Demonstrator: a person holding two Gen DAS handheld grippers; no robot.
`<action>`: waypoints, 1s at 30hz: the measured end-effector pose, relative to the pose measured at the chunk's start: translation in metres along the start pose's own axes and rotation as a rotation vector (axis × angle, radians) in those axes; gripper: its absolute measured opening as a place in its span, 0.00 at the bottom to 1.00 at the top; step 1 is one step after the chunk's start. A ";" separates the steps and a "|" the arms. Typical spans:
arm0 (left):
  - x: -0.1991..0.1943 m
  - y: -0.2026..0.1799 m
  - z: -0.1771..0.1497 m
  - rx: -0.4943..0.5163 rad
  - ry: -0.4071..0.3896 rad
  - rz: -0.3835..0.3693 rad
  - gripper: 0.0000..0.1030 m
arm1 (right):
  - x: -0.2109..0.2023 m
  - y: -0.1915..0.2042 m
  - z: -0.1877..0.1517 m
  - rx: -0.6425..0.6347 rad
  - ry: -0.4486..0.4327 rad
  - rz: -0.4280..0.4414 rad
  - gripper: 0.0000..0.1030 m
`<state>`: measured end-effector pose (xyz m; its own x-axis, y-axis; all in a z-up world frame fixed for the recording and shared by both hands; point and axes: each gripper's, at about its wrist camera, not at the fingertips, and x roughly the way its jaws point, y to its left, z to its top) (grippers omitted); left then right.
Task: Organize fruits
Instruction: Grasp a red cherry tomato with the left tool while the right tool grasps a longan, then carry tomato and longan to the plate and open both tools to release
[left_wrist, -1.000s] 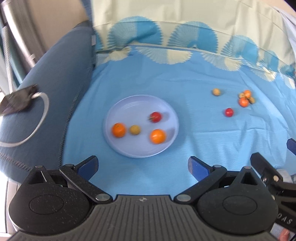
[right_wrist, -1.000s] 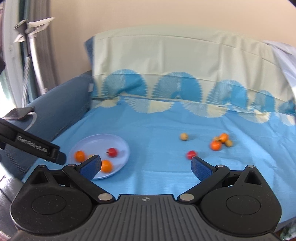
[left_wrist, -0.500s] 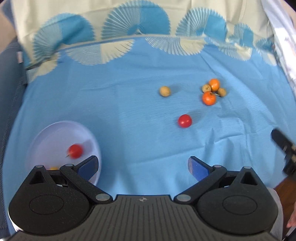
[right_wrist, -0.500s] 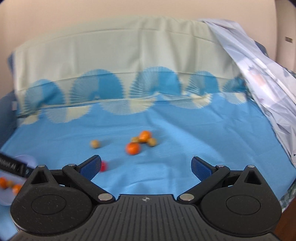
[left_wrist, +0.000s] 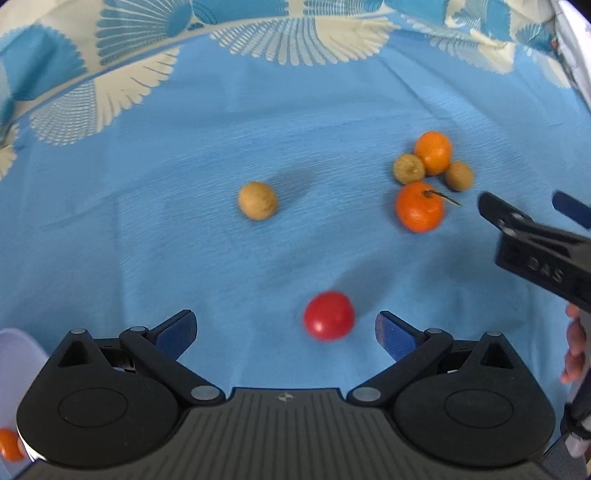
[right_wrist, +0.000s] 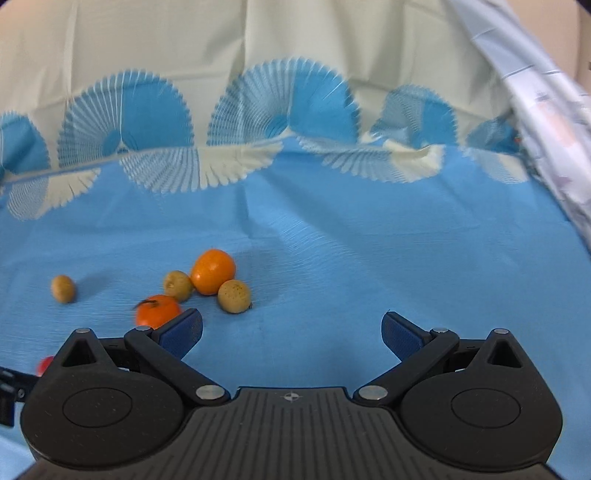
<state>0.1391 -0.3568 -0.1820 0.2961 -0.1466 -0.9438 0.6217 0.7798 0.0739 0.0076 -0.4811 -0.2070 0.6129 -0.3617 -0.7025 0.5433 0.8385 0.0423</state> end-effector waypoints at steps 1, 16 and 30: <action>0.008 0.000 0.003 0.000 0.009 0.006 1.00 | 0.010 0.002 0.001 -0.007 0.002 0.007 0.99; 0.010 0.003 0.003 0.051 -0.010 -0.056 0.38 | 0.047 0.020 -0.008 -0.137 -0.076 0.077 0.36; -0.057 0.020 -0.023 0.034 -0.061 -0.007 0.33 | -0.027 0.013 -0.003 -0.048 -0.073 0.070 0.26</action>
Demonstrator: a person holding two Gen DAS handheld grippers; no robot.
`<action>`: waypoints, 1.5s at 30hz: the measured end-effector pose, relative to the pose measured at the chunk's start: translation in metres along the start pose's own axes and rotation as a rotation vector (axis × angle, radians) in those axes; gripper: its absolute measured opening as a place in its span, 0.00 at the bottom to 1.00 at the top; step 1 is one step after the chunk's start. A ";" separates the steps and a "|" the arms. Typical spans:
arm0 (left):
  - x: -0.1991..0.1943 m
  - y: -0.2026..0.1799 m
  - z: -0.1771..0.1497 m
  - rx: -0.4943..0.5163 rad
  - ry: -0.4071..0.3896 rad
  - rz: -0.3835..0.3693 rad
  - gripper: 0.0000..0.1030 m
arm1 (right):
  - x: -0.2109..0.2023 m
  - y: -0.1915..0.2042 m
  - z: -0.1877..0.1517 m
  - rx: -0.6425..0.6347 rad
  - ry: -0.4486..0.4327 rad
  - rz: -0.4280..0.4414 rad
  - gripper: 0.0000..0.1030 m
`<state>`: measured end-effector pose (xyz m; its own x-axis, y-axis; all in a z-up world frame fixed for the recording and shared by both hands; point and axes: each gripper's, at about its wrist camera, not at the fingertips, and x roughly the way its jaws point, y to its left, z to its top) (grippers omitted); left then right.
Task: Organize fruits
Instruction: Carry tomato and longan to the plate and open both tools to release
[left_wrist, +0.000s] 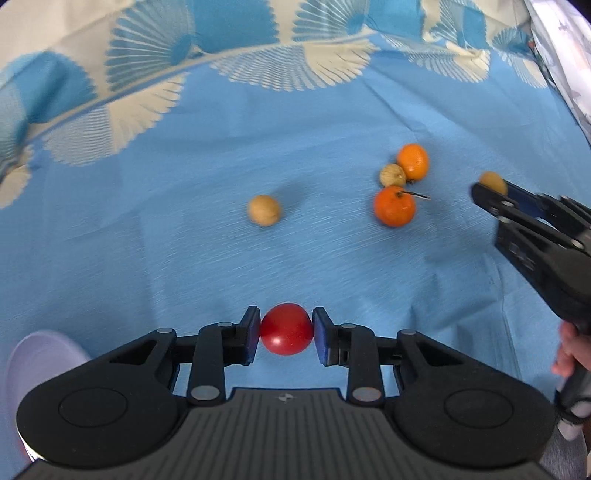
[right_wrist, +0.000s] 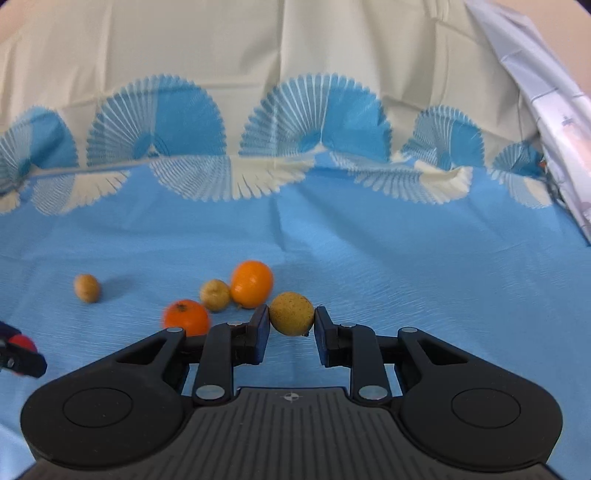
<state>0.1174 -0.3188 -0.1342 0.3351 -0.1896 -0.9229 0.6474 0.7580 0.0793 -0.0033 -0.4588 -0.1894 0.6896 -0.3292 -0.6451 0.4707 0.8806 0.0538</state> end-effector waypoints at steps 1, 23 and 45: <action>-0.010 0.005 -0.005 -0.012 -0.003 0.009 0.33 | -0.013 0.003 0.001 0.000 -0.015 0.010 0.26; -0.194 0.146 -0.177 -0.304 -0.100 0.110 0.33 | -0.256 0.185 -0.023 -0.168 -0.077 0.394 0.27; -0.246 0.177 -0.230 -0.356 -0.199 0.071 0.33 | -0.337 0.235 -0.030 -0.242 -0.119 0.391 0.27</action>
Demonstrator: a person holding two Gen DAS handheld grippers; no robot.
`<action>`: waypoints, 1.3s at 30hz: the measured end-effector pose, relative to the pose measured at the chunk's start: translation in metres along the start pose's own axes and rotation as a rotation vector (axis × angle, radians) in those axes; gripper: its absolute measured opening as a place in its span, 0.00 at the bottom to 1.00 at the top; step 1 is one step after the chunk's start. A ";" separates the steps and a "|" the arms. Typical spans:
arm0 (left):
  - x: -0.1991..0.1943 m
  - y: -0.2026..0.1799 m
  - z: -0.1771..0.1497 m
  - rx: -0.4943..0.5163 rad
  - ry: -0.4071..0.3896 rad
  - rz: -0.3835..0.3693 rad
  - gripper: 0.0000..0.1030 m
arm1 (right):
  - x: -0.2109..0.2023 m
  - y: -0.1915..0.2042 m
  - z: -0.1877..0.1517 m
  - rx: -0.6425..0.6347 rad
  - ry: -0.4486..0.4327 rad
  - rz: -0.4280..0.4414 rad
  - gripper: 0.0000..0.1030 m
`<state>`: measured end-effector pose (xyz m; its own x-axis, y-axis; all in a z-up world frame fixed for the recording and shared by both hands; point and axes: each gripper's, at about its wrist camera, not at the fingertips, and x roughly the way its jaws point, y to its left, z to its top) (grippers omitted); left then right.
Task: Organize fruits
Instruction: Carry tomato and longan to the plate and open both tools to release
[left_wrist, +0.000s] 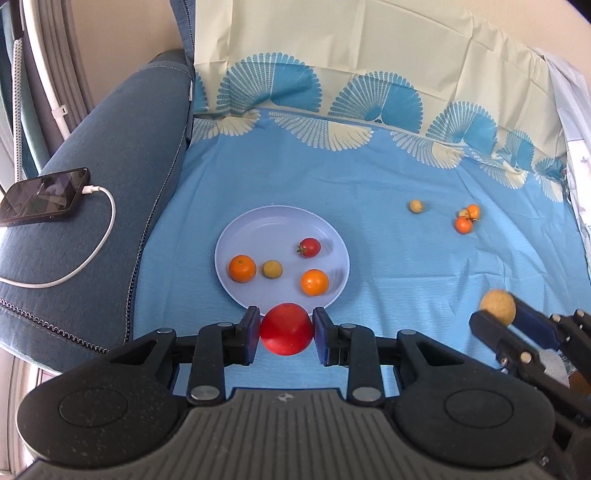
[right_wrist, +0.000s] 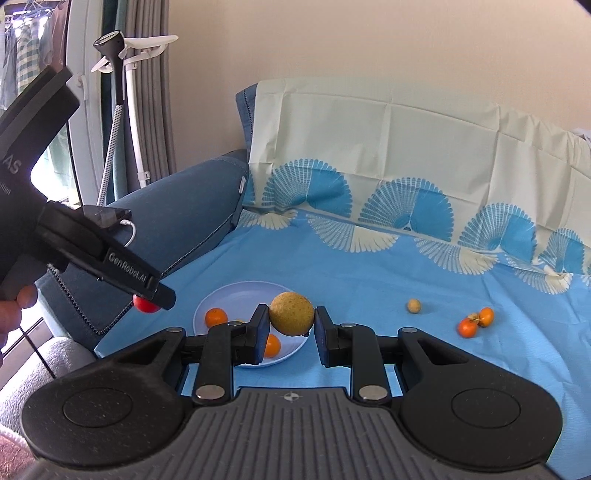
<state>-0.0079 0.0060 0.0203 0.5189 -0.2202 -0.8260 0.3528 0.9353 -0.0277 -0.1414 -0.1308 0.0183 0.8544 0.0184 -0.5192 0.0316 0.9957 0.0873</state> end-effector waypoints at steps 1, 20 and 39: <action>0.000 0.001 0.000 -0.004 0.001 0.002 0.33 | 0.000 0.000 -0.001 -0.002 0.003 0.006 0.27; 0.035 0.013 0.017 -0.039 0.057 0.031 0.33 | 0.043 0.003 -0.001 -0.012 0.057 0.077 0.27; 0.117 0.019 0.064 -0.049 0.114 0.038 0.33 | 0.133 0.007 0.002 0.004 0.148 0.089 0.27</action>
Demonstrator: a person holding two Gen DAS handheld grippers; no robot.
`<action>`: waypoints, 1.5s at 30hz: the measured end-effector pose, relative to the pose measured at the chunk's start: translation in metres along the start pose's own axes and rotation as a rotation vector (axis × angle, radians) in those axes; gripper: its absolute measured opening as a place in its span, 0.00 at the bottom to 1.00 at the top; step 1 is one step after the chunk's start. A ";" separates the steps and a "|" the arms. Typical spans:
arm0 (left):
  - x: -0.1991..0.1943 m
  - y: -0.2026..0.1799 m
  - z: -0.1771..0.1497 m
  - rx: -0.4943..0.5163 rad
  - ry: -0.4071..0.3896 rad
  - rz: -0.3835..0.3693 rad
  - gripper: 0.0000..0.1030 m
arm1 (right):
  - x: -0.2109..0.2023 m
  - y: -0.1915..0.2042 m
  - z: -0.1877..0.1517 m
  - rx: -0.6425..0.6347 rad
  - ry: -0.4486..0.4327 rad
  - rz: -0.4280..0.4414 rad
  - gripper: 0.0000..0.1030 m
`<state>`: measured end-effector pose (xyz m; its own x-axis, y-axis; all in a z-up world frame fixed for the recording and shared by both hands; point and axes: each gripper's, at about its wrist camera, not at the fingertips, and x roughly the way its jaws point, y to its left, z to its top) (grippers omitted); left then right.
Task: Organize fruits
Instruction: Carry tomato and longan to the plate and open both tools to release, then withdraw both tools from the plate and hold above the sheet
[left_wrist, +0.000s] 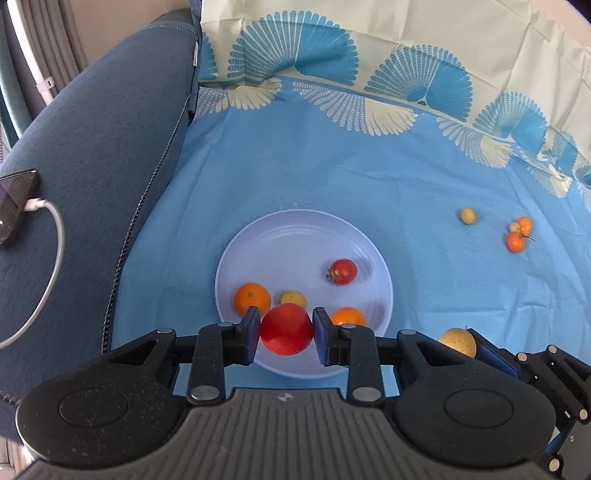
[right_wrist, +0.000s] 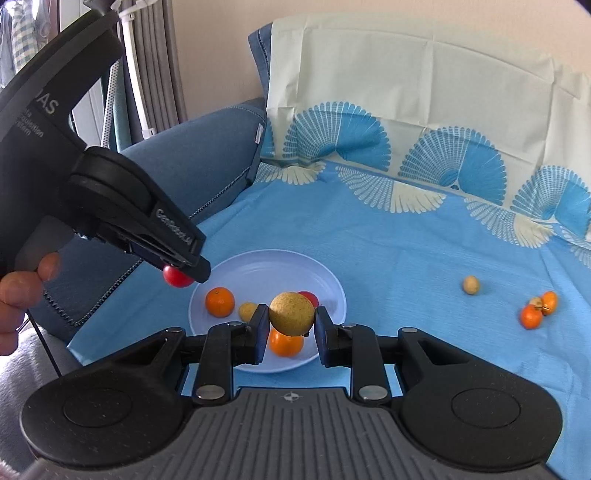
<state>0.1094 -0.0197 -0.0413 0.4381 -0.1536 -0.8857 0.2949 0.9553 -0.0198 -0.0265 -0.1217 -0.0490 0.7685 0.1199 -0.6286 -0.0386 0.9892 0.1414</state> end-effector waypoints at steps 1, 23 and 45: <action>0.005 0.000 0.003 0.001 0.001 0.000 0.33 | 0.005 0.000 0.001 -0.001 0.002 0.000 0.27; 0.094 -0.003 0.035 0.045 0.052 0.035 0.34 | 0.106 0.000 0.010 -0.051 0.113 0.007 0.27; -0.024 0.021 -0.055 -0.013 -0.010 0.112 1.00 | 0.002 0.004 -0.004 0.048 0.114 -0.046 0.98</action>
<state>0.0585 0.0178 -0.0462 0.4763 -0.0478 -0.8780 0.2322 0.9699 0.0732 -0.0278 -0.1175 -0.0525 0.6910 0.0864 -0.7176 0.0274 0.9890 0.1454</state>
